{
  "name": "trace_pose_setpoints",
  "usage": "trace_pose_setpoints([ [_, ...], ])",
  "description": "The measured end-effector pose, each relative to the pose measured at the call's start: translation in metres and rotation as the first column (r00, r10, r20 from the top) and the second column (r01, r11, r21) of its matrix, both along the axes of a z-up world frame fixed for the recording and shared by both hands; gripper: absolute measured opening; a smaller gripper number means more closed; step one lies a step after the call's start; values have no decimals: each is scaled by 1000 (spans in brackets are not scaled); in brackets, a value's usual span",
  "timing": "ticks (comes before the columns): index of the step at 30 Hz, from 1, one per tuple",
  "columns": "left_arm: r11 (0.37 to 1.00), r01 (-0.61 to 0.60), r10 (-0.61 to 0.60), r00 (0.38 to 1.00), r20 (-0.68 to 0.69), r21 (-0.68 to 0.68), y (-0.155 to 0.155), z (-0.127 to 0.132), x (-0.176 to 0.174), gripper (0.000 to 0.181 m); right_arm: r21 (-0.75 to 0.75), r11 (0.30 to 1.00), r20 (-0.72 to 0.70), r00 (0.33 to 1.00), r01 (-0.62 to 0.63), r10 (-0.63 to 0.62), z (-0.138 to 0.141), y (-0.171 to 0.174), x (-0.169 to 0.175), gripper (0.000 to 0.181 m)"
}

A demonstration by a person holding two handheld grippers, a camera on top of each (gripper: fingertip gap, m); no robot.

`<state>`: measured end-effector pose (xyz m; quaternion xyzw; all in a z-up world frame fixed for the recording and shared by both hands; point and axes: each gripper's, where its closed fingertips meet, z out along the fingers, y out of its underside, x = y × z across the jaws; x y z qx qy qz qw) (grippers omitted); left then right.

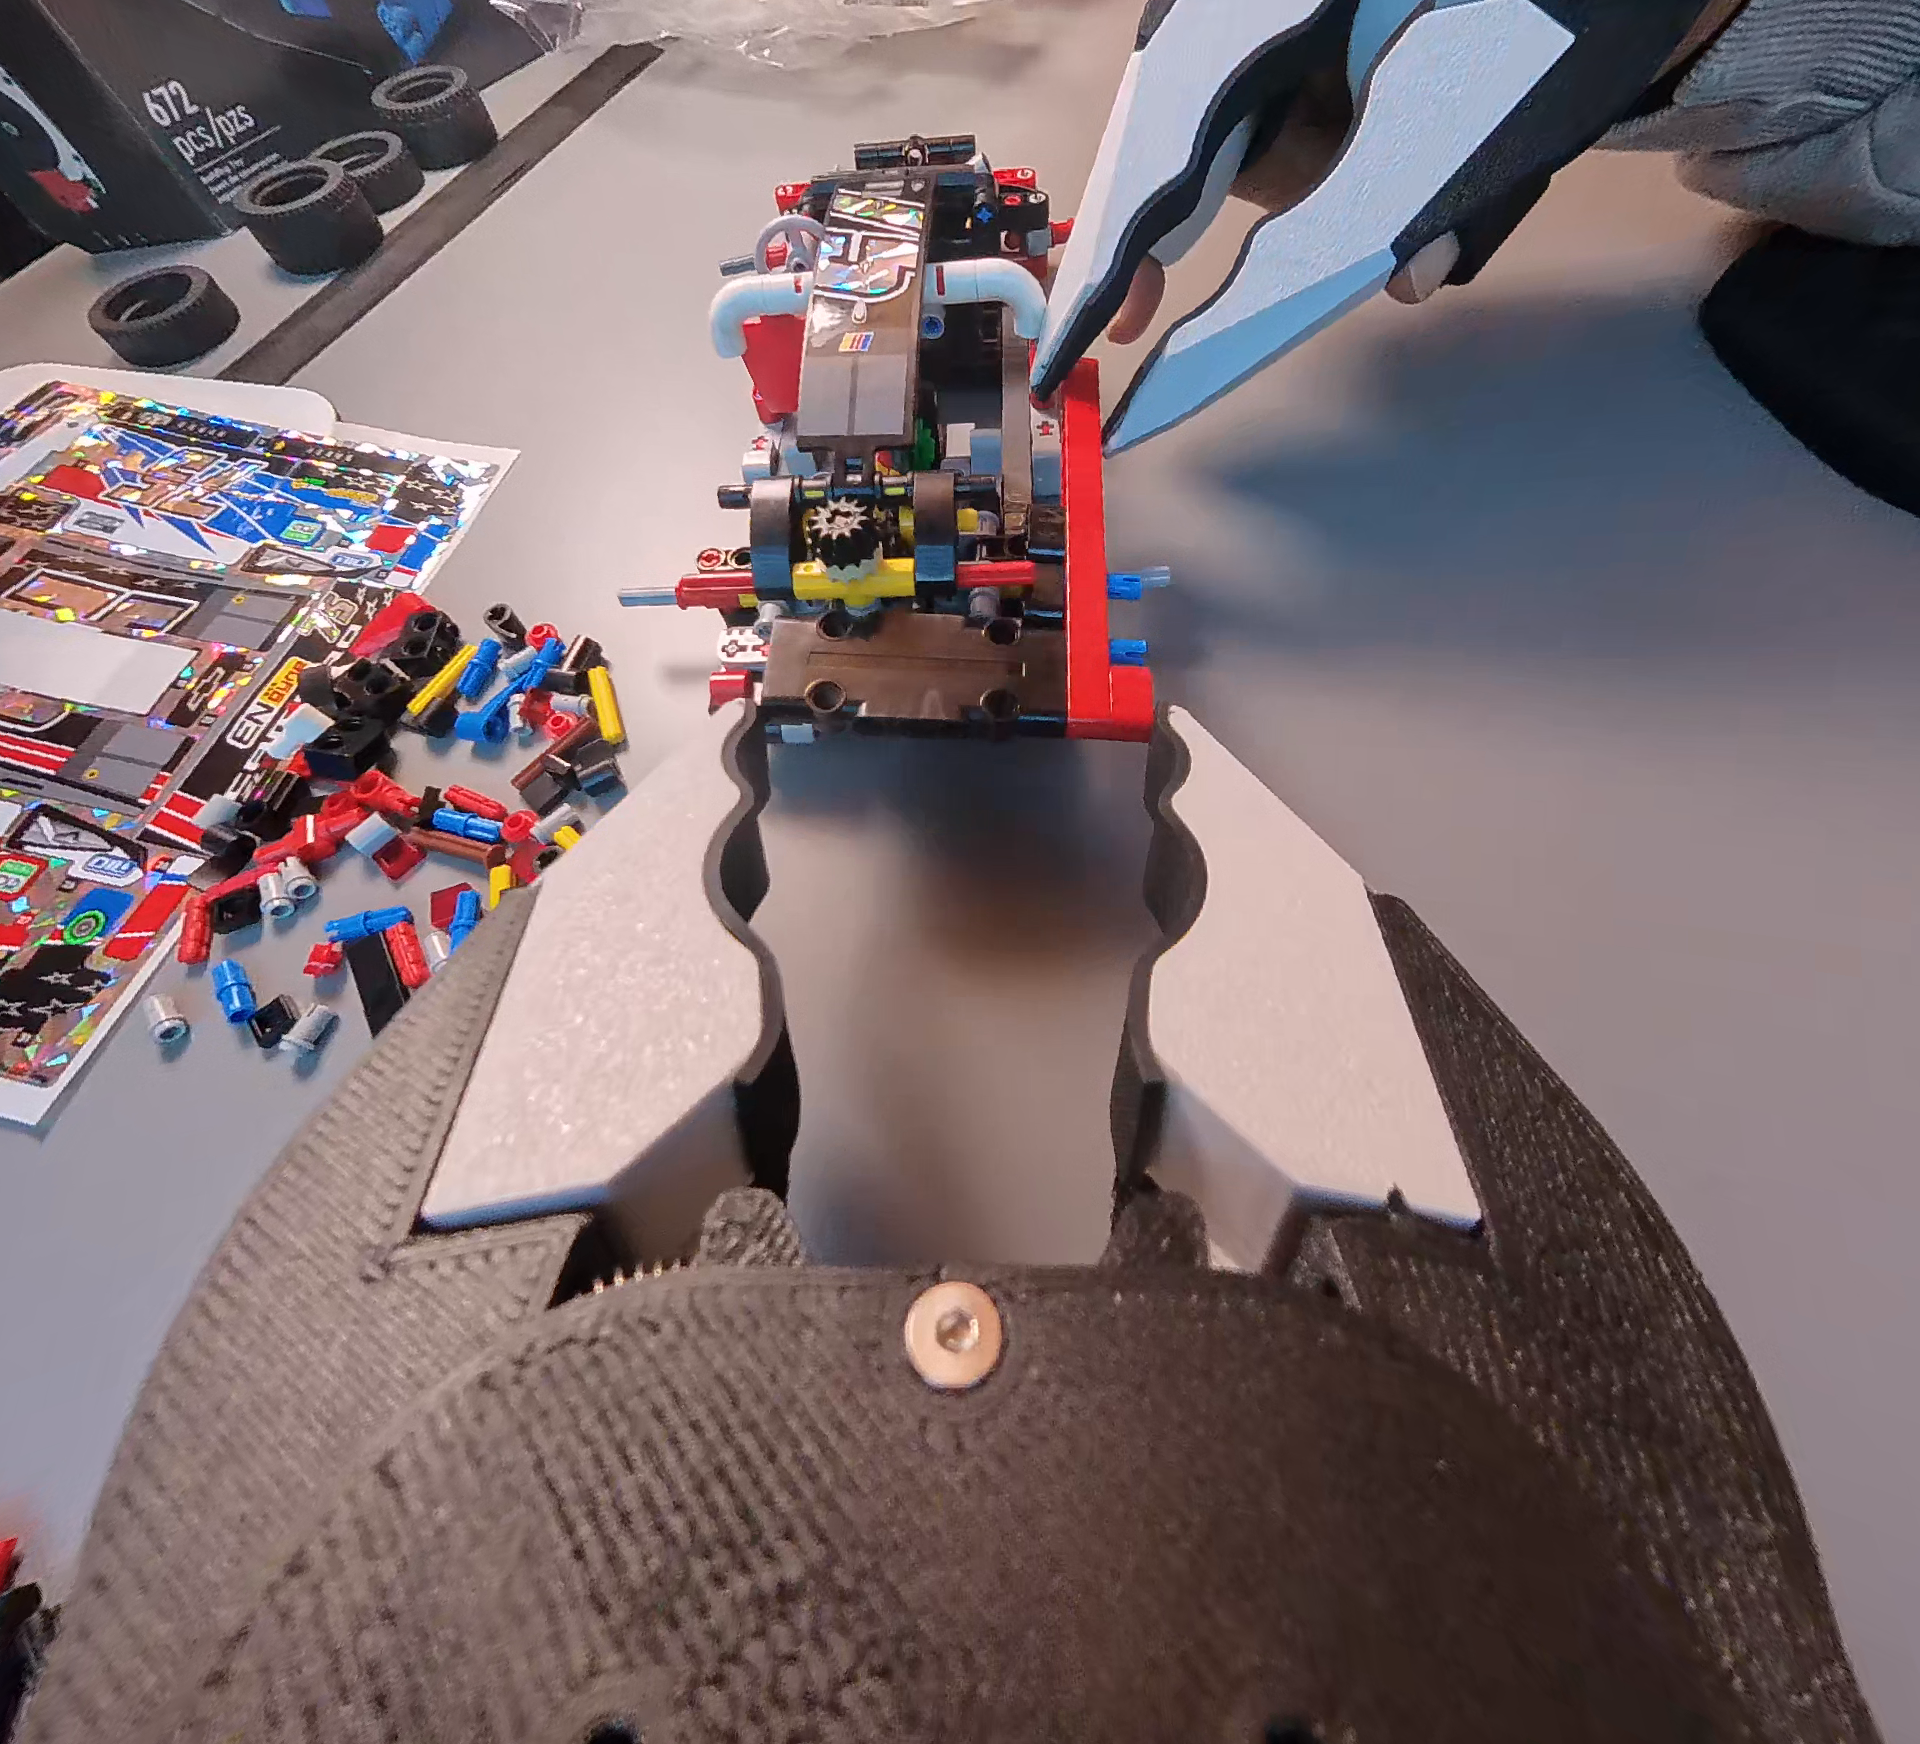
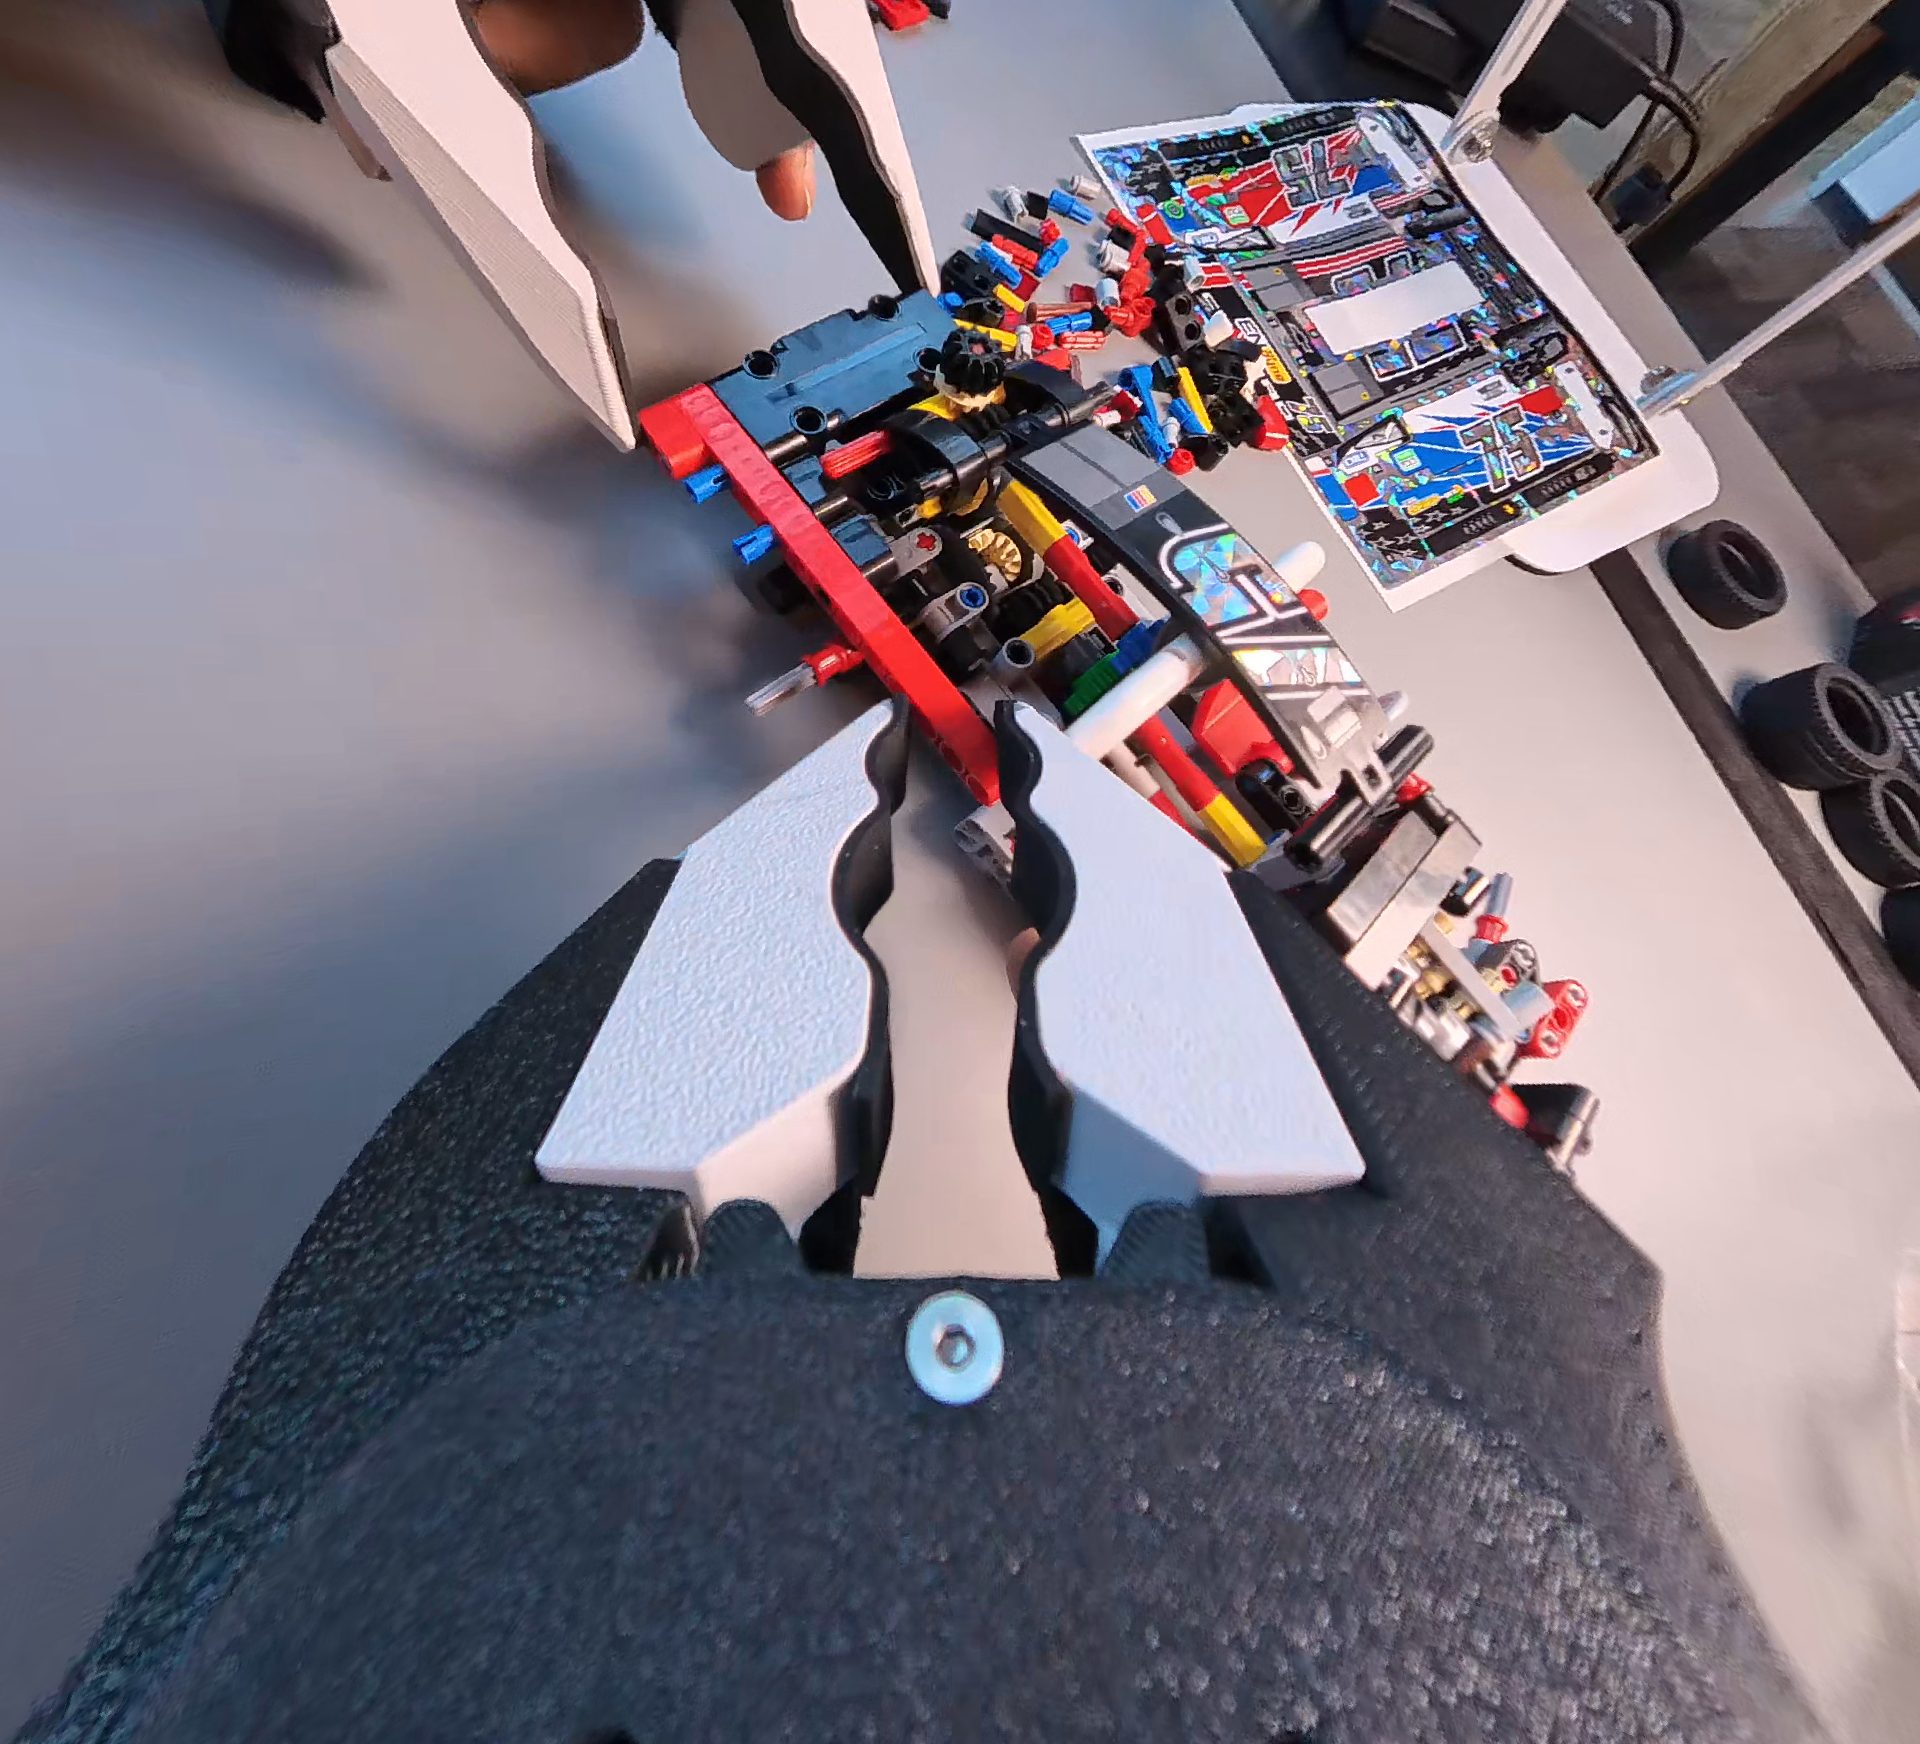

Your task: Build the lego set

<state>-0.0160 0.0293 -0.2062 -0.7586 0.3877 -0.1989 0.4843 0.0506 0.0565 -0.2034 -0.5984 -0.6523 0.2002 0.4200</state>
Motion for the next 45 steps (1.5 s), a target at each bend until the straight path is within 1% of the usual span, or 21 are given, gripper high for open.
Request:
trace_pose_setpoints([
  [2,1000,-17,17,1000,-13,22,1,0,-1,72,-59,997,-7,999,-40,40,3,-7,5,24],
  [4,1000,-21,21,999,-25,17,1,-1,-3,72,-121,990,-49,997,-67,61,17,-8,16,33],
  [6,1000,-23,24,1000,-9,9,1,0,-4,72,-123,992,-125,992,-2,-14,39,17,35,40],
  [7,1000,-23,23,1000,-2,5,1,0,-4,72,-132,990,-154,986,47,-67,47,34,45,48],
  [8,1000,-27,27,1000,2,2,2,1,-5,72,-152,983,-164,979,99,-124,49,50,55,60],
  [10,1000,-29,29,1000,11,2,4,2,-6,72,-170,961,-141,960,216,-241,37,84,74,90],
  [11,1000,-29,29,999,14,-3,4,1,-6,72,-183,949,-108,954,256,-279,24,94,80,98],
  [12,1000,-31,31,999,17,-3,5,2,-7,72,-199,939,-78,950,281,-301,11,100,83,101],
  [14,999,-34,34,999,21,-3,5,2,-7,72,-228,929,-58,949,291,-311,-6,102,80,95],
  [16,999,-35,35,999,24,-2,5,3,-8,72,-245,934,-54,958,260,-281,-12,95,71,88],
  [18,999,-34,34,999,26,-4,5,3,-8,72,-189,945,-29,961,266,-276,-15,97,69,84],
  [20,999,-35,35,999,32,-10,4,3,-9,72,-145,948,-33,956,283,-291,-14,101,68,64],
  [27,999,-47,48,999,24,-17,-1,2,-17,72,-115,959,0,965,259,-261,-18,90,67,62],
  [32,999,-37,38,999,36,-29,-7,2,-20,72,-135,965,-4,974,225,-228,-18,82,69,57],
  [37,999,-27,28,999,40,-34,-10,2,-20,72,-186,957,-65,969,222,-238,-15,88,62,68],
  [40,999,-31,32,999,40,-37,-13,3,-21,72,-209,952,-66,968,222,-240,-17,89,58,63],
  [45,998,-31,32,999,28,-50,-21,1,-24,72,-184,957,-58,970,223,-237,-18,88,58,62],
])
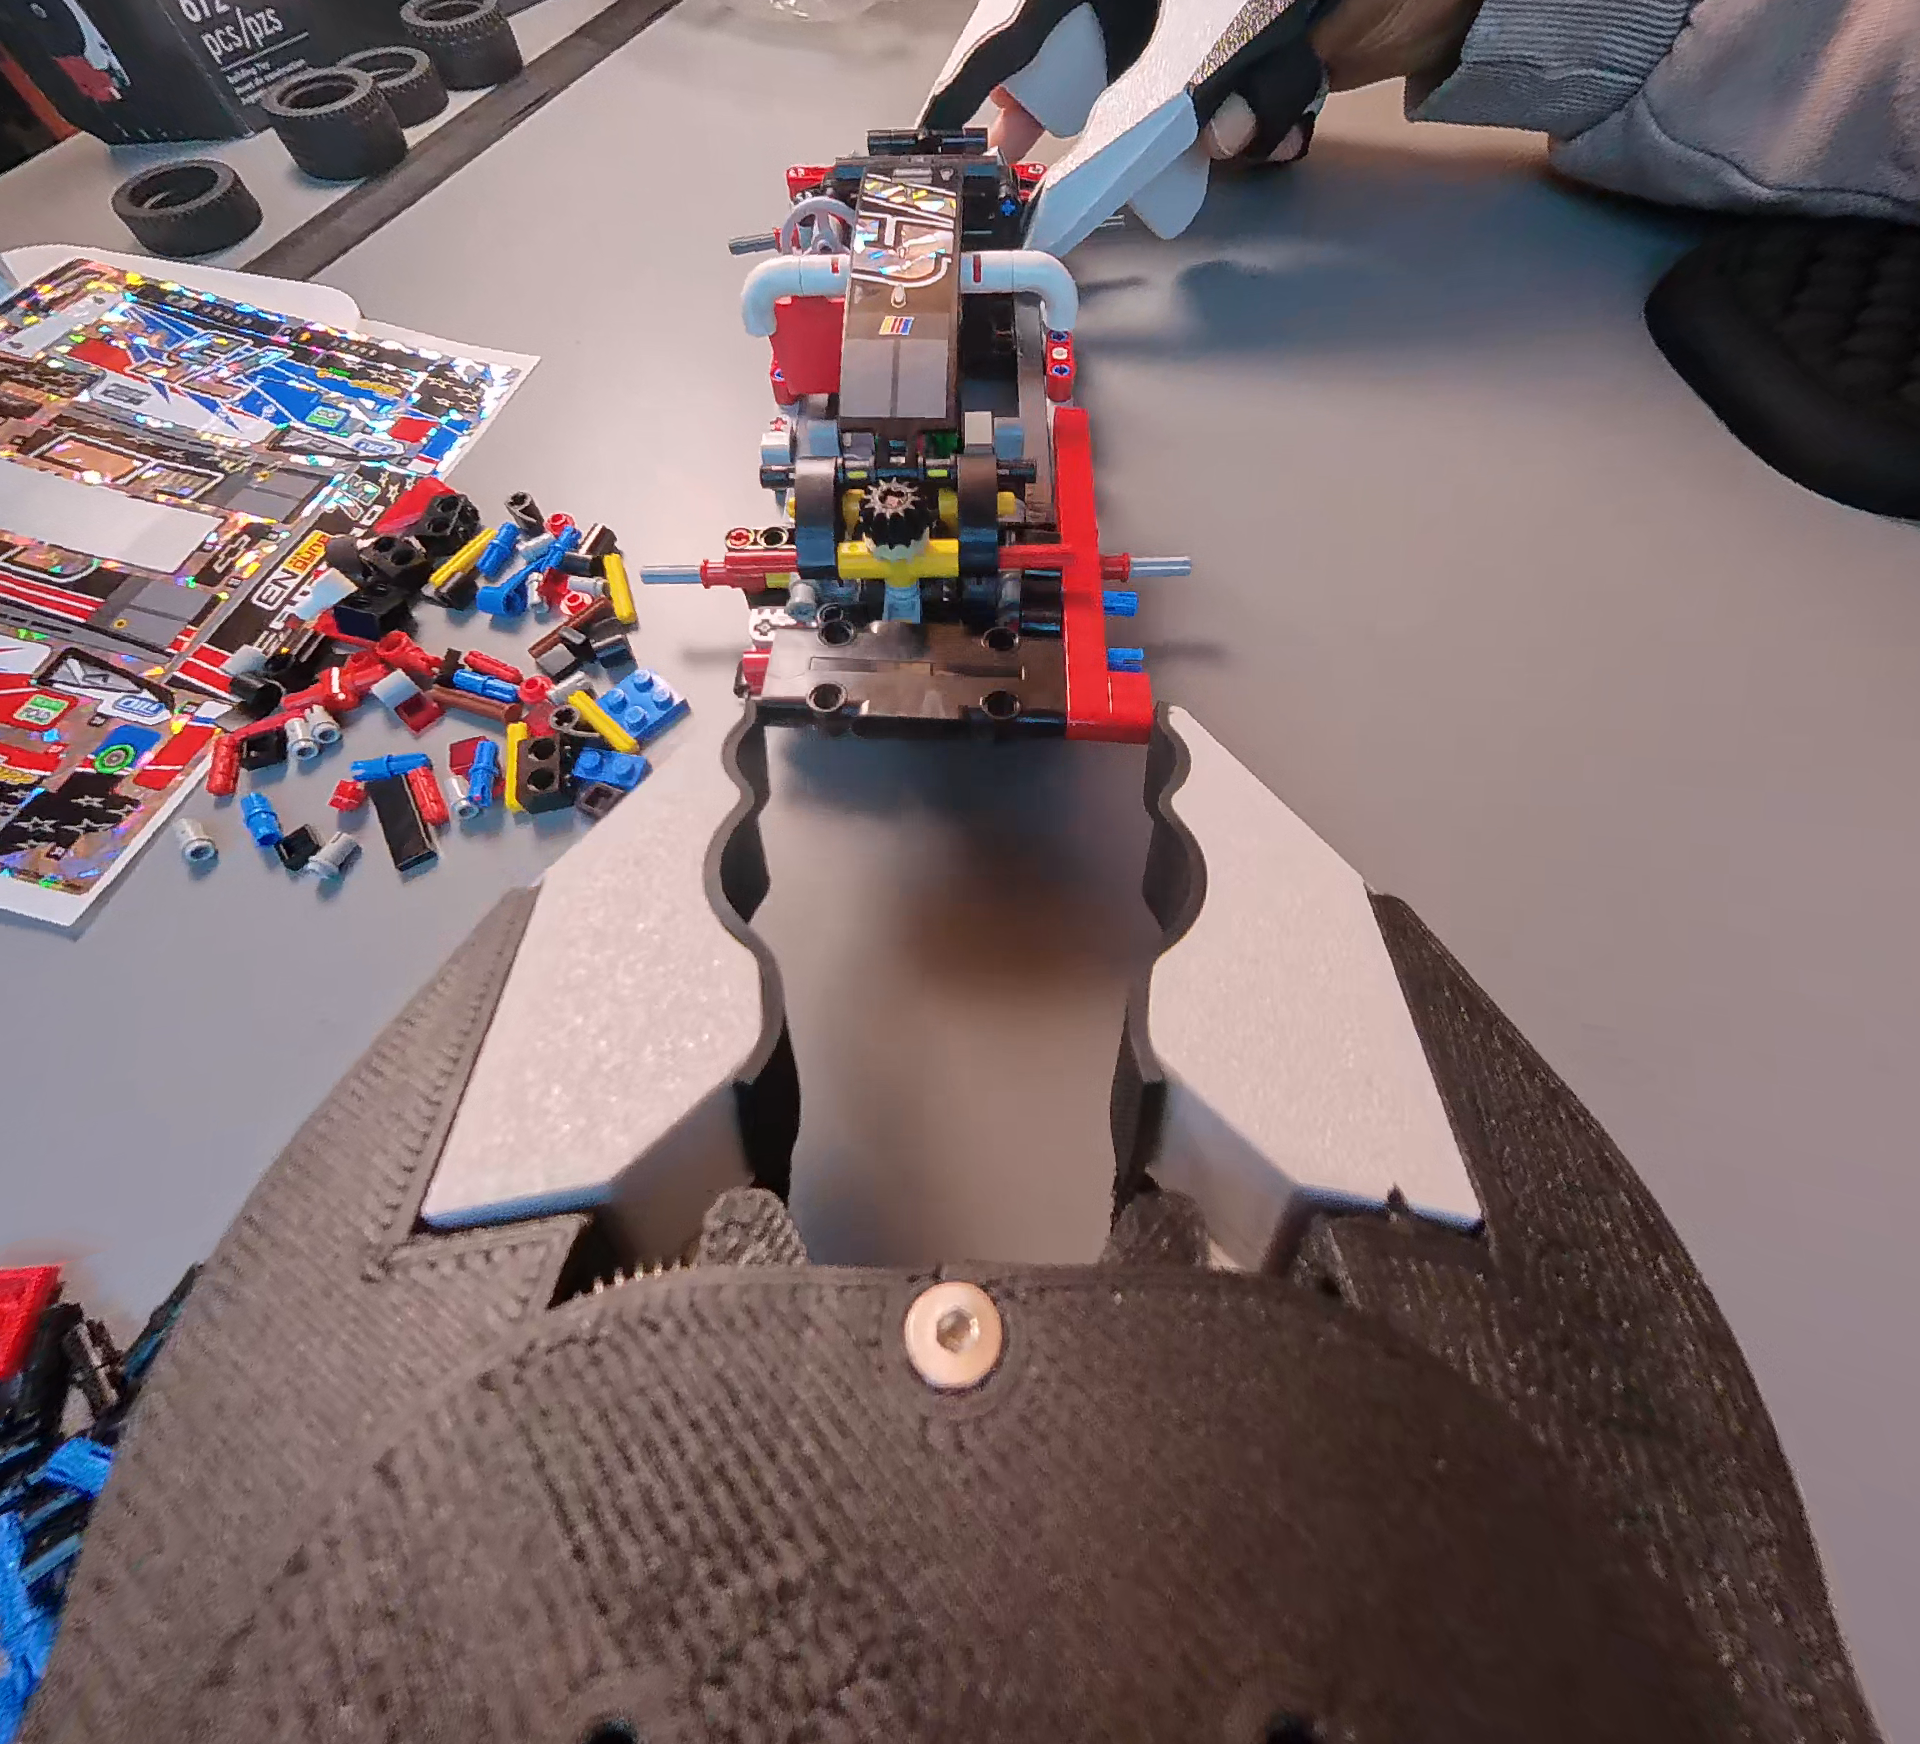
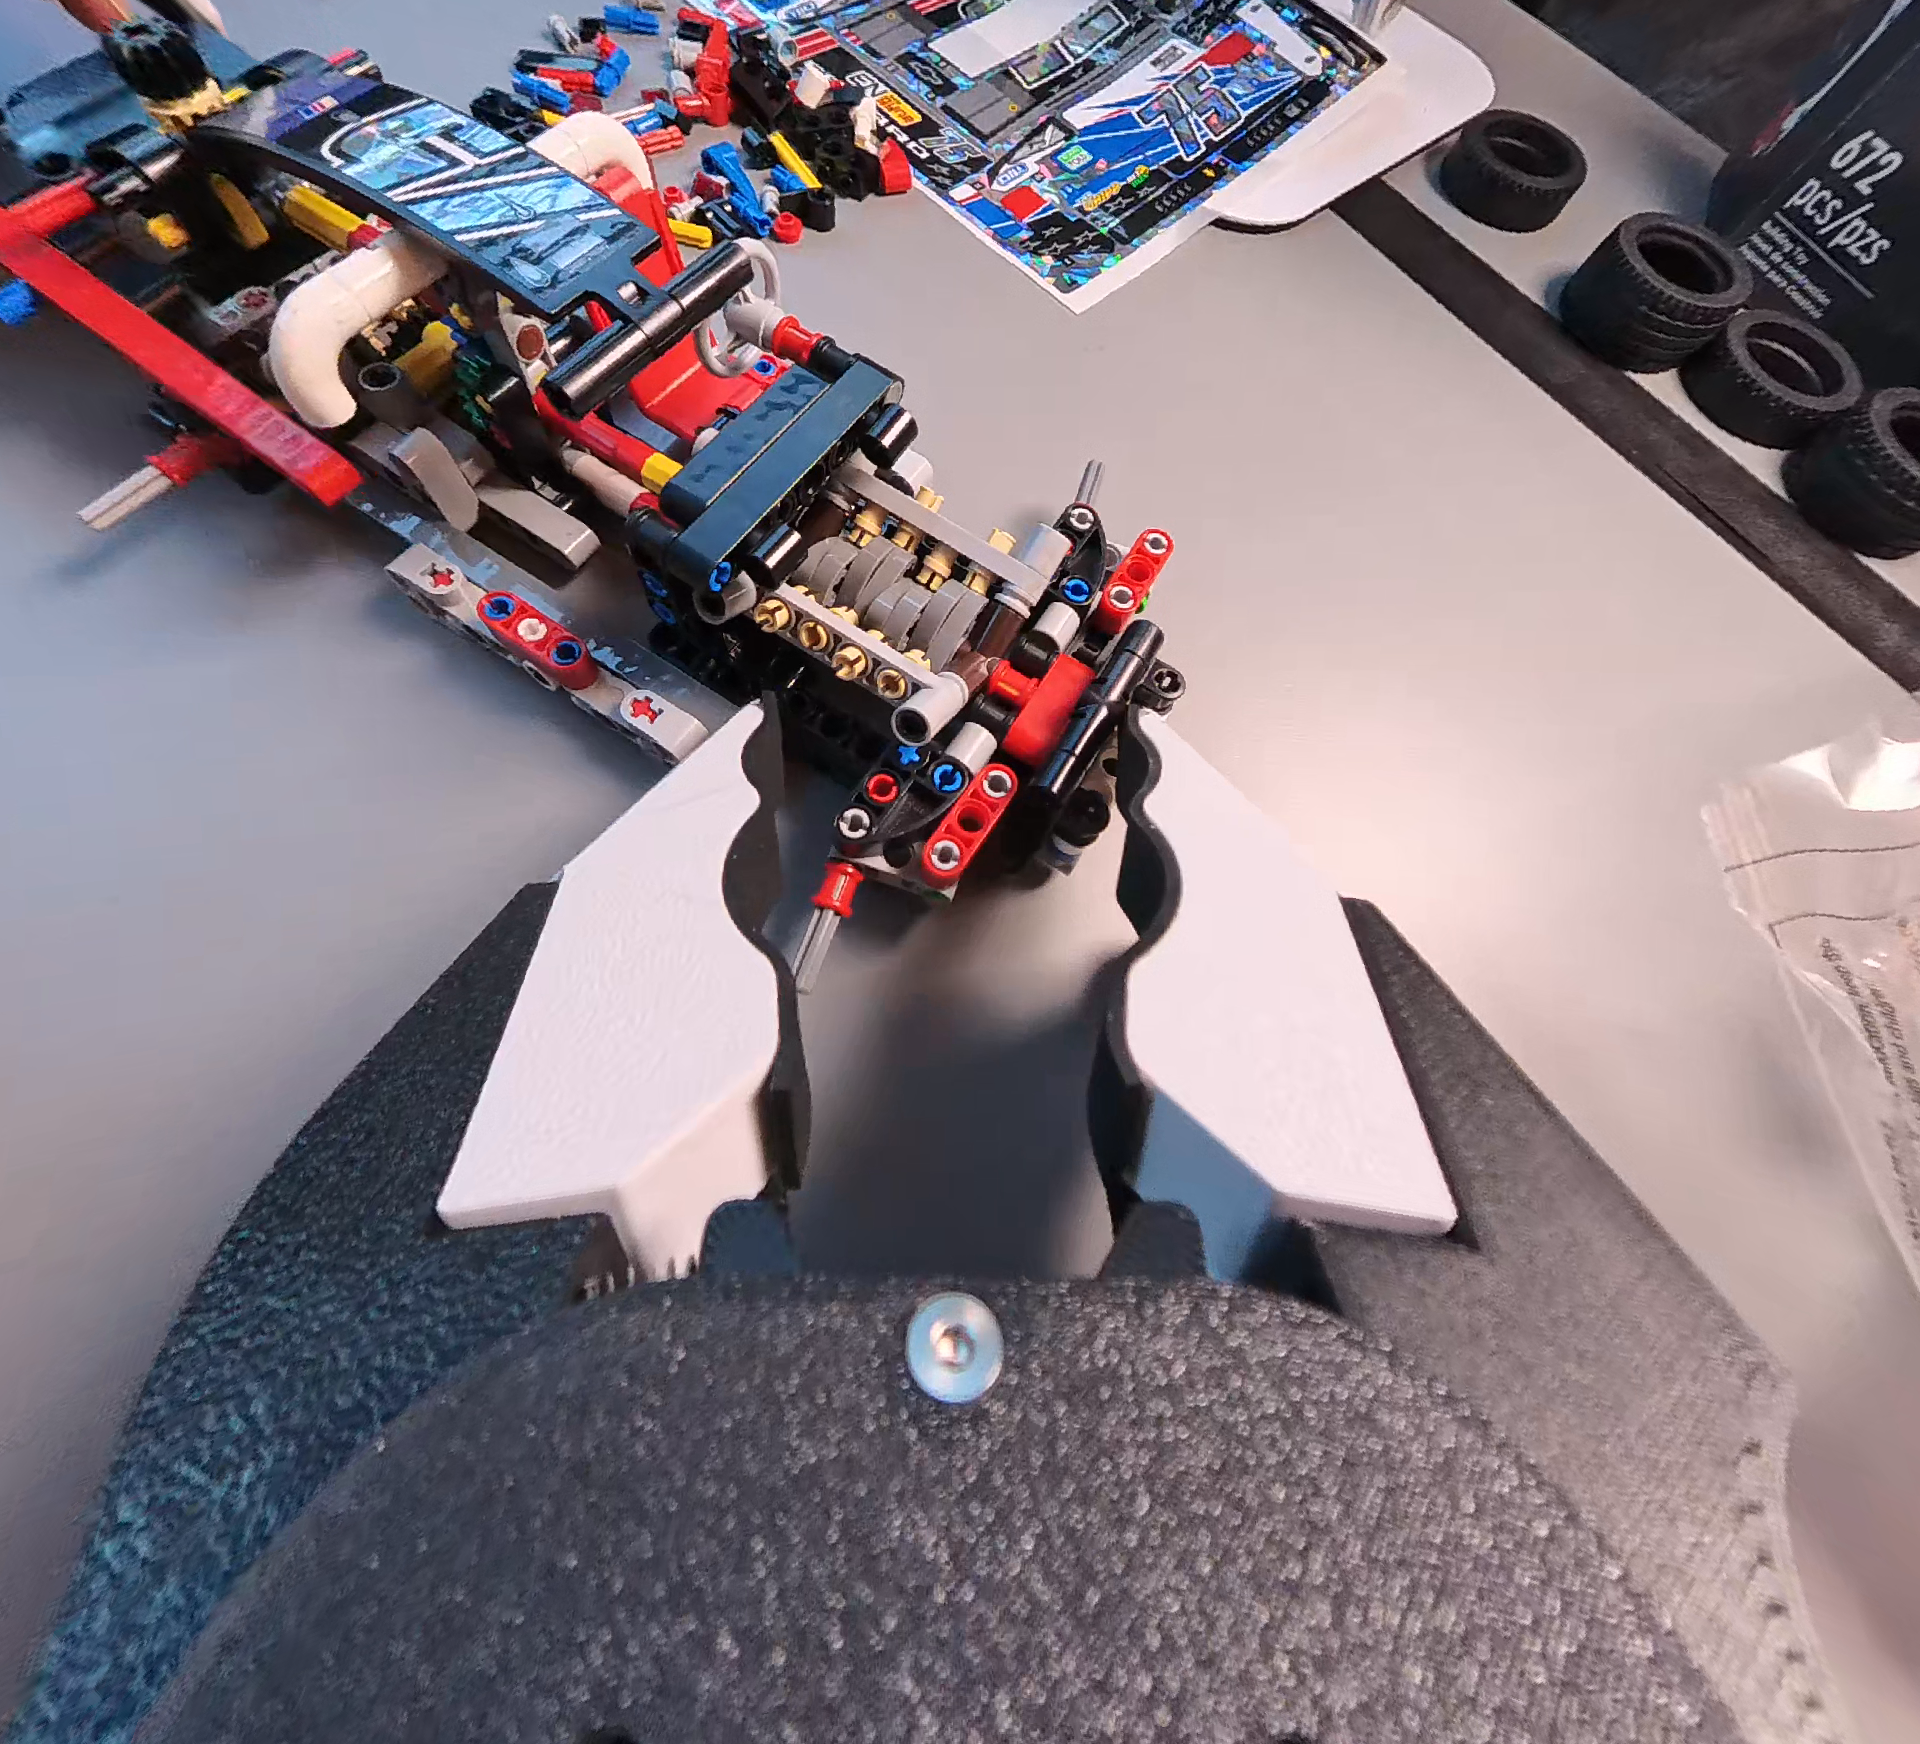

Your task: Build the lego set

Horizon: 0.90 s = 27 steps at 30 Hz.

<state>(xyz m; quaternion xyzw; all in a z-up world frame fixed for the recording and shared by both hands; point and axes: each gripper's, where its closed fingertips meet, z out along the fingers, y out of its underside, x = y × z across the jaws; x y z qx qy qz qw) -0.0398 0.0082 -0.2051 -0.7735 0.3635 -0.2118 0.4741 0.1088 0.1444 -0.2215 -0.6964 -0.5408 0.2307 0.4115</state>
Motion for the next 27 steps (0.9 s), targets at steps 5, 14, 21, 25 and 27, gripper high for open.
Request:
trace_pose_setpoints([
  [5,999,-19,17,999,-27,-51,-2,-5,-6,72,2,1000,2,1000,-1,1,0,-1,0,62],
  [14,997,-2,3,1000,17,-77,-6,-5,-10,72,13,1000,9,1000,-6,6,-1,-2,1,62],
  [21,996,4,-5,1000,-7,-88,-2,-11,-4,72,29,999,19,1000,-21,21,-1,-5,0,61],
  [25,994,-3,4,1000,7,-108,2,-11,-6,72,38,999,24,999,-22,21,-2,-5,1,59],
  [27,992,0,3,1000,26,-123,3,-11,-7,72,40,999,25,999,-24,23,-2,-5,1,58],
])
